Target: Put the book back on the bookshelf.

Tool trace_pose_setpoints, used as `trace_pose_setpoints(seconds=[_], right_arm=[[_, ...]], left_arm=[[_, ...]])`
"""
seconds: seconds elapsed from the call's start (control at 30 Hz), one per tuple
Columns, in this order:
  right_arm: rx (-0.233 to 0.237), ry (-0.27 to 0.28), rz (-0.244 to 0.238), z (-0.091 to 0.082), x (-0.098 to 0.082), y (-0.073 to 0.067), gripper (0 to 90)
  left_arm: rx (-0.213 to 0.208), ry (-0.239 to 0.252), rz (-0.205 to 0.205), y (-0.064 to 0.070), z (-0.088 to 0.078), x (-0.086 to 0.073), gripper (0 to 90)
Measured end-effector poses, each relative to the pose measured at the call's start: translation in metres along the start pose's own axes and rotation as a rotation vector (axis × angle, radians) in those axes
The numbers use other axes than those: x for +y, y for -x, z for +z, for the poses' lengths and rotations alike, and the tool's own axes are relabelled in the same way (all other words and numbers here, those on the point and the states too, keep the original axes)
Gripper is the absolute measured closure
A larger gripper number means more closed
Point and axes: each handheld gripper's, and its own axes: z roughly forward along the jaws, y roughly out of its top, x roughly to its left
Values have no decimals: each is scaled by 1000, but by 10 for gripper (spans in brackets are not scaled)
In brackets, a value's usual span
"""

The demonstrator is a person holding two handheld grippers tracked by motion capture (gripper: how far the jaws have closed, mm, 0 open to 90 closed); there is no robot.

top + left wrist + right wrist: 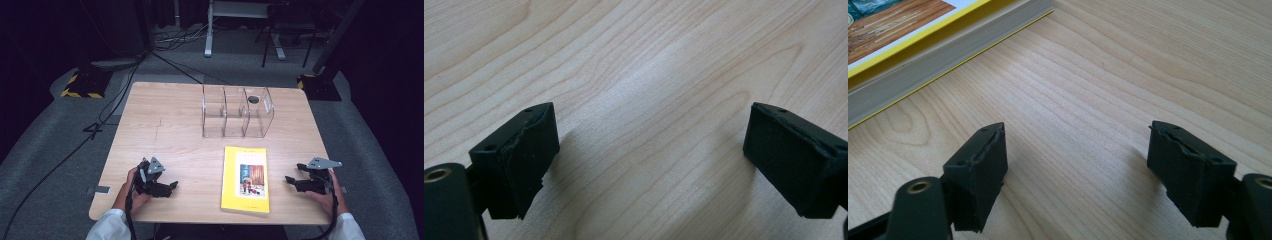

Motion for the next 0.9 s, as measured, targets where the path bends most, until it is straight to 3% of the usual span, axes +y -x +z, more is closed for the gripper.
trace_pose_setpoints(seconds=[0.43, 0.5, 0.53, 0.63, 0.73, 0.8, 0.9], right_arm=[[42, -29, -38, 1, 4, 1, 250], [49, -52, -78, -1, 8, -3, 322], [51, -58, -121, -2, 10, -7, 322], [127, -91, -195, 0, 16, -17, 332], [171, -129, -224, 4, 23, -24, 362], [191, -161, -264, 7, 30, -31, 384], [226, -197, -297, 11, 38, -39, 423]], left_arm=[[-7, 0, -4, 4, -3, -4, 78], [-5, 0, 1, 4, -4, -4, 77], [-9, -1, 5, 4, -4, -4, 77], [-20, -4, 12, 3, -4, -4, 77], [-16, 1, 0, 8, -3, -4, 76], [-27, -2, 22, 13, -2, -2, 76], [-28, 0, 18, 18, 0, -1, 76]])
